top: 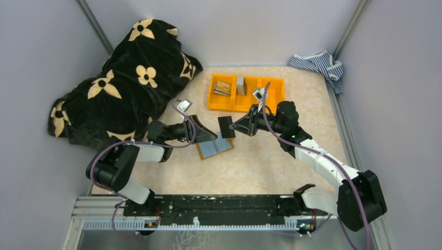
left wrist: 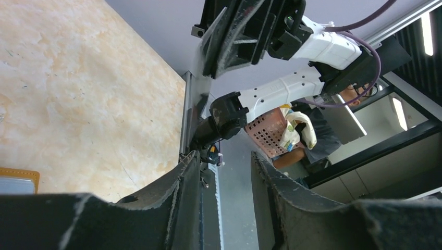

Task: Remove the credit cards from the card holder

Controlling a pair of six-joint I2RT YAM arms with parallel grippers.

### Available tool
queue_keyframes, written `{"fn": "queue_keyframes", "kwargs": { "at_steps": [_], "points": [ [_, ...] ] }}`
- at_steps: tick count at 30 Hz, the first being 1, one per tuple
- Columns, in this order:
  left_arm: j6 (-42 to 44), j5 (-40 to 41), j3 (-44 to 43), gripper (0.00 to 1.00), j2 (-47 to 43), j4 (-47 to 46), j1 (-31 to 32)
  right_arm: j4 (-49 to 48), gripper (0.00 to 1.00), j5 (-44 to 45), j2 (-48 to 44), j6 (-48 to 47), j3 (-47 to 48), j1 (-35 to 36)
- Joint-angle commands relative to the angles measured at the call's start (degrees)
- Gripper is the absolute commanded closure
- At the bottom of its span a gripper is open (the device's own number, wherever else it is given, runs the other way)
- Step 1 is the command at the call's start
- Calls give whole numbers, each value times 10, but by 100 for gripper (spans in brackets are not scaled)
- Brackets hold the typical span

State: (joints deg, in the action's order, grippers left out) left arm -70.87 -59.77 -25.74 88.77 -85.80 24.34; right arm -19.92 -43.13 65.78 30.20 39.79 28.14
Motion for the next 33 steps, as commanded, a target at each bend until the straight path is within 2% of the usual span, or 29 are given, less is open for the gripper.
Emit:
{"fn": "queue_keyframes", "kwargs": {
  "at_steps": [1,4,7,11,14,19,27,33],
  "points": [
    [-5,-27,-5,53,-3,-167,-9,25,100,-77,-46,-28,1,-41],
    [-4,-42,-1,53,-14,-167,-13,181,100,-128,-54,-109,37,-43],
    [-1,-60,-3,53,-16,-166,-12,276,100,-165,-62,-170,54,-43],
    [0,-78,-12,55,-6,-166,-3,304,100,-214,-80,-172,50,-35],
    [-1,-87,-15,54,0,-166,6,369,100,-221,-80,-206,60,-15],
    [-5,-127,-27,56,21,-166,46,448,100,-186,-58,-245,70,43],
    [-15,-167,-34,61,55,-166,90,539,100,-153,-49,-292,78,50],
    [-16,-187,-40,60,89,-166,129,545,100,-146,-46,-288,75,49]
  ]
}}
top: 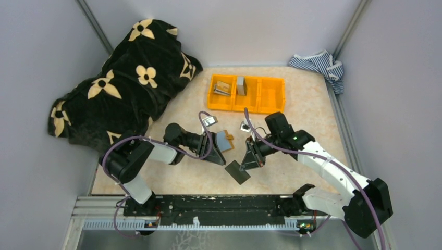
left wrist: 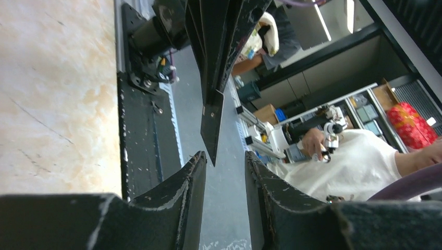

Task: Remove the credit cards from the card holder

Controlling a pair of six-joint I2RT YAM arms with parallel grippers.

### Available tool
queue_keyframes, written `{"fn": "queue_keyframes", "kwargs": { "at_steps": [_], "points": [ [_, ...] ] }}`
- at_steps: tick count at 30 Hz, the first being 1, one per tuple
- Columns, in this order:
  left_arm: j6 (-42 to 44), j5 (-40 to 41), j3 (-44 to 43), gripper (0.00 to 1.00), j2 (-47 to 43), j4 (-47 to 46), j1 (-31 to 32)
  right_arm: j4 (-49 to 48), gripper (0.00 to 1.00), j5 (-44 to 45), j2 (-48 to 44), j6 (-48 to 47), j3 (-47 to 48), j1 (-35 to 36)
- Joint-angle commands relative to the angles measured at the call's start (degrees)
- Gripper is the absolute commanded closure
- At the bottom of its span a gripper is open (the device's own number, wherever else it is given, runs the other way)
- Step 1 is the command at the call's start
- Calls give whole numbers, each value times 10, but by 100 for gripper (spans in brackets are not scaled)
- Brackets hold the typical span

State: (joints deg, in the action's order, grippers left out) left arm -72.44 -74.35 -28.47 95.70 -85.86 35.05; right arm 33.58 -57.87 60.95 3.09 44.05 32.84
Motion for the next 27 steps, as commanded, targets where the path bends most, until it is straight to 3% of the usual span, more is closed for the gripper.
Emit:
{"fn": "queue_keyframes", "kwargs": {
  "at_steps": [1,15,27],
  "points": [
    [1,-41,-13,60,26,-165,25,8,100,3,4,-15,31,2],
    [19,-26,-19,64,51,-155,32,-18,100,10,39,-1,40,9],
    [12,-23,-19,75,55,-165,32,-56,100,9,70,15,50,13]
  ]
}}
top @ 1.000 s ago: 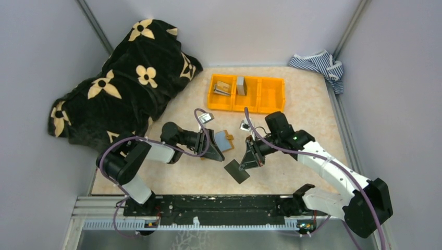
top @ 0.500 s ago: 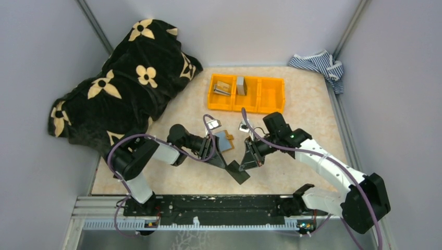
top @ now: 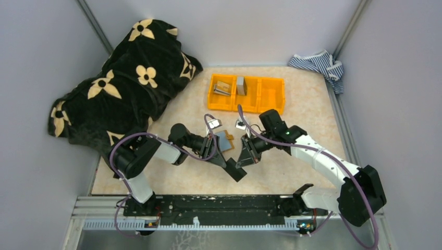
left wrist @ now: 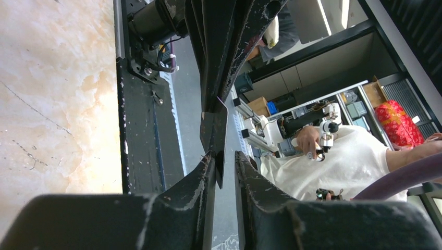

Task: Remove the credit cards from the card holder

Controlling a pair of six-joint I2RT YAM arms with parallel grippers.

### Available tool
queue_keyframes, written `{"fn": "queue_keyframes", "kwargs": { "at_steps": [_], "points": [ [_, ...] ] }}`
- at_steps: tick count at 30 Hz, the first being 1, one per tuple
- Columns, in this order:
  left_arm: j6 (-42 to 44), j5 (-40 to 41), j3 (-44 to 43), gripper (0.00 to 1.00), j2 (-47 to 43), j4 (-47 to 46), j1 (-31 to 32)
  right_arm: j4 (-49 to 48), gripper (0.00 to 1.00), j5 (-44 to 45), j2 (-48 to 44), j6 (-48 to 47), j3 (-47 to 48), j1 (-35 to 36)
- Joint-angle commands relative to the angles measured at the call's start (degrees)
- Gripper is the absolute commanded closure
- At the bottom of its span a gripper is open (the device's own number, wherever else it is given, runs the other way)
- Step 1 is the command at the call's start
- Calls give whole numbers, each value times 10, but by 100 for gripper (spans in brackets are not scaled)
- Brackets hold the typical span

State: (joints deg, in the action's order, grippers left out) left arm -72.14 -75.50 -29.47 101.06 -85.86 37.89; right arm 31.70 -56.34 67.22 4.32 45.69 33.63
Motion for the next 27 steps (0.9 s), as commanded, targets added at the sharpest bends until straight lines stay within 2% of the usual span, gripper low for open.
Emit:
{"fn": "queue_keyframes", "kwargs": {
  "at_steps": [1,6,10,15,17,22,24,27],
  "points": [
    [9,-11,-10,77,3,-165,3,-38,100,-7,7,3,34,6],
    [8,-12,-14,81,15,-166,3,-49,100,-9,6,12,31,6],
    [9,-13,-14,100,18,-166,3,-56,100,-10,4,17,27,6],
    [12,-10,-15,100,19,-166,3,-66,100,5,-7,20,29,6],
    [12,-6,-15,100,21,-166,2,-86,96,57,-29,31,30,6],
    [-1,6,-21,100,28,-165,-14,-118,59,203,-107,60,36,-7],
    [-14,11,-31,100,37,-163,-25,-125,55,296,-149,77,36,-24],
    [-11,30,-52,100,56,-135,-37,-147,55,470,-223,140,-10,-79]
  ]
}}
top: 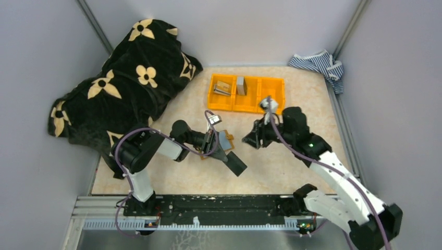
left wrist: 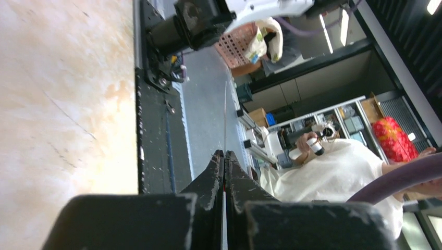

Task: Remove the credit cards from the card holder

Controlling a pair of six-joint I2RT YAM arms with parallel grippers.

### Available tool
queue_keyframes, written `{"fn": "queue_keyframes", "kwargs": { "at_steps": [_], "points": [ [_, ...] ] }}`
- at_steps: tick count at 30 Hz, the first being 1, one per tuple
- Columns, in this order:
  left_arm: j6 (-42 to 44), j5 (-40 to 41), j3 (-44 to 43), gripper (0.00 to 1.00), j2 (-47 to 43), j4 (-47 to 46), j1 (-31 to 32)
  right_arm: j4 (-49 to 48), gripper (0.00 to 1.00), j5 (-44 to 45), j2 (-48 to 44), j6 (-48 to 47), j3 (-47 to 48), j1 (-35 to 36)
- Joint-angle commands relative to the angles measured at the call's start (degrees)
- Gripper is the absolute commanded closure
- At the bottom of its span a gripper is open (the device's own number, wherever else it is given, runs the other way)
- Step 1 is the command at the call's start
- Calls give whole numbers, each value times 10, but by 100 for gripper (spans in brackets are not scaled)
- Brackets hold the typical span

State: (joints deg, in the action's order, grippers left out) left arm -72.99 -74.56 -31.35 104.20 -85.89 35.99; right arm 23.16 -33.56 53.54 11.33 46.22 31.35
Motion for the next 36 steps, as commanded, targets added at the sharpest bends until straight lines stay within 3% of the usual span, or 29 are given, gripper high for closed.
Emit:
{"fn": "queue_keyframes", "kwargs": {
  "at_steps": [1,6,11,12,19,21,25,30,36],
  "points": [
    [9,34,-41,100,30,-112,-23,-68,54,278,-110,80,-32,-80],
    [116,103,-101,100,23,104,-37,-75,50,352,-171,100,-71,-122],
    [323,272,-245,100,-30,567,-36,-74,53,359,-159,117,-91,-122],
    [350,288,-280,100,-28,615,-40,-82,53,355,-157,119,-98,-122],
    [381,350,-538,100,79,822,-72,-128,54,360,-118,133,-124,-122],
    [385,374,-589,100,108,842,-76,-150,55,364,-97,128,-122,-122],
    [378,397,-642,100,140,846,-87,-199,60,339,-14,118,-86,-122],
    [424,467,-738,100,172,939,-94,-255,60,334,62,127,-45,-122],
    [437,488,-776,100,185,966,-103,-291,60,350,124,115,-18,-122]
  ]
}}
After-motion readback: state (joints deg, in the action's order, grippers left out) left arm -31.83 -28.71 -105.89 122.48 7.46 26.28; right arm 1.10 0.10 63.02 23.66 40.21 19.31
